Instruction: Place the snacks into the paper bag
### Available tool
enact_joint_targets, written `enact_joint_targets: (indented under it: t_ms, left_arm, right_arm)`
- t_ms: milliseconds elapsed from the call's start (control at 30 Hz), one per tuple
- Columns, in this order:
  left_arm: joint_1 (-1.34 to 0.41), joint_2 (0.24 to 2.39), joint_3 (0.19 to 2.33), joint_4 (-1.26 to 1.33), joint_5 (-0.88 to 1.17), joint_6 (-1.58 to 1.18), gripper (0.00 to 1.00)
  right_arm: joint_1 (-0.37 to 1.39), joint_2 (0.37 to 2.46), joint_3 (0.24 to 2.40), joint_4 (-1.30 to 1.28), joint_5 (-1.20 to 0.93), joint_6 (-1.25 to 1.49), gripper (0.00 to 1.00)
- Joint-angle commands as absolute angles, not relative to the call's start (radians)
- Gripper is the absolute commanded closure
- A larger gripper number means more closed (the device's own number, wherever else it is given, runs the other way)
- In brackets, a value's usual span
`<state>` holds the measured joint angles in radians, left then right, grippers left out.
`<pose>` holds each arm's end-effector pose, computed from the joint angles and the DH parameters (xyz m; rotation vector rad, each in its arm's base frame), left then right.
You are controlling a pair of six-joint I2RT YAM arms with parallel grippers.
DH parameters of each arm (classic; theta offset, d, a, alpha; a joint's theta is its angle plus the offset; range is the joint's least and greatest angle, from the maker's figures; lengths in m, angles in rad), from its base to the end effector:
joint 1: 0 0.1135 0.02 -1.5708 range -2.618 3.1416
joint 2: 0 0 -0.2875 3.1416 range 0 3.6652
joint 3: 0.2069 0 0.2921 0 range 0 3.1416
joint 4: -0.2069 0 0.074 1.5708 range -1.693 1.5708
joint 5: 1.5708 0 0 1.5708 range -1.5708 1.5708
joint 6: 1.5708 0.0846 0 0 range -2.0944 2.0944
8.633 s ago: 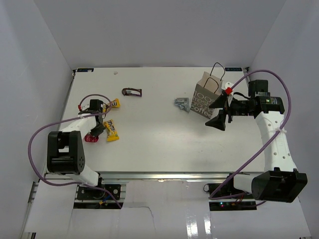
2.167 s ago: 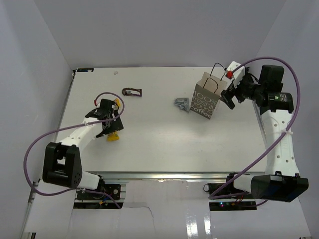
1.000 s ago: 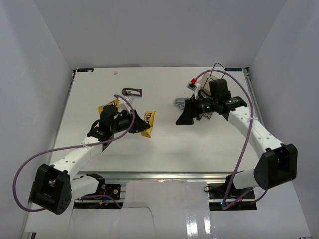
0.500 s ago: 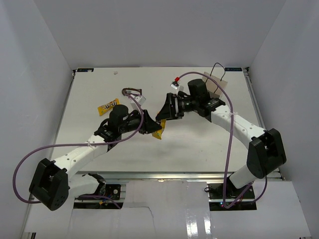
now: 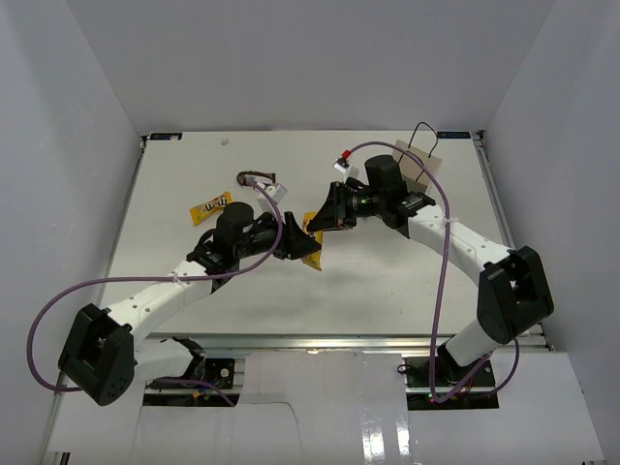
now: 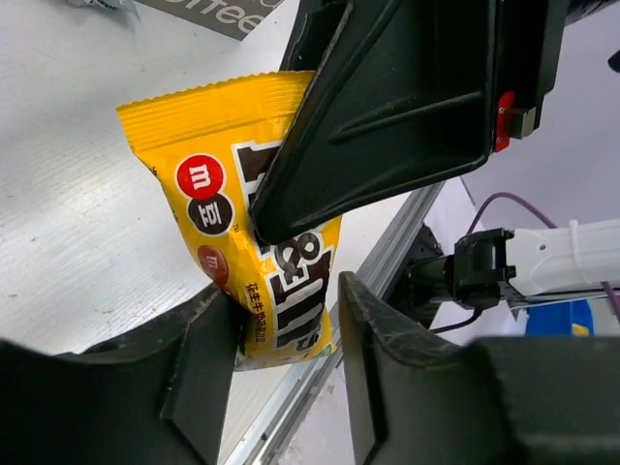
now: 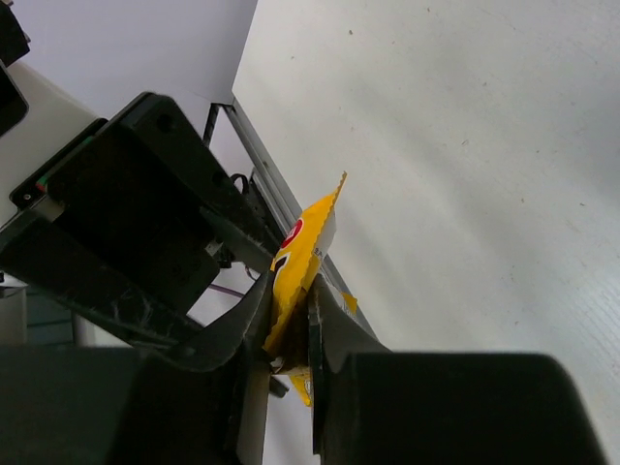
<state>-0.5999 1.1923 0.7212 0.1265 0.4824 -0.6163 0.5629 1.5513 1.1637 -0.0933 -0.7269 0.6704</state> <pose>0.2551 -0.2220 0.2541 0.3397 2.0630 -1.2440 0.3281 0.2735 0.2850 -0.3903 2.2354 1.4613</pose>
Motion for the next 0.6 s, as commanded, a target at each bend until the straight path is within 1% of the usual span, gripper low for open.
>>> enact_joint_targets:
  t_ms: [0, 100, 167, 300, 333, 467, 567]
  left_arm:
    - [-0.607, 1.177, 0.77, 0.158, 0.48, -0.618, 0.4]
    - [-0.607, 1.143, 0.775, 0.156, 0.466, -0.601, 0.34]
    - [-0.607, 1.086, 0.778, 0.14, 0.447, -0.572, 0.17]
    - [-0.606, 0.971, 0.792, 0.085, 0.35, -0.526, 0.07]
    - [-0.606, 0.95, 0.792, 0.048, 0.289, -0.519, 0.03]
    - [-0.604, 0.871, 0.782, -0.046, 0.16, -0.492, 0.02]
    - [-0.601, 0.87, 0.764, -0.083, 0.117, -0.495, 0.02]
  right_arm:
    - [0.568, 1.522, 1.183, -0.037, -0.772, 0.625, 0.92]
    - [0.539, 1.517, 1.253, -0.054, -0.804, 0.51, 0.92]
    - [0.482, 1.519, 1.326, -0.063, -0.879, 0.436, 0.92]
    - [0.344, 1.532, 1.481, -0.112, -1.043, 0.211, 0.92]
    - [0.283, 1.534, 1.515, -0.124, -1.096, 0.186, 0.92]
    - [0.149, 1.531, 1.688, -0.15, -1.144, 0.127, 0.92]
    - [0.046, 1.537, 1.759, -0.163, -1.105, 0.097, 0.92]
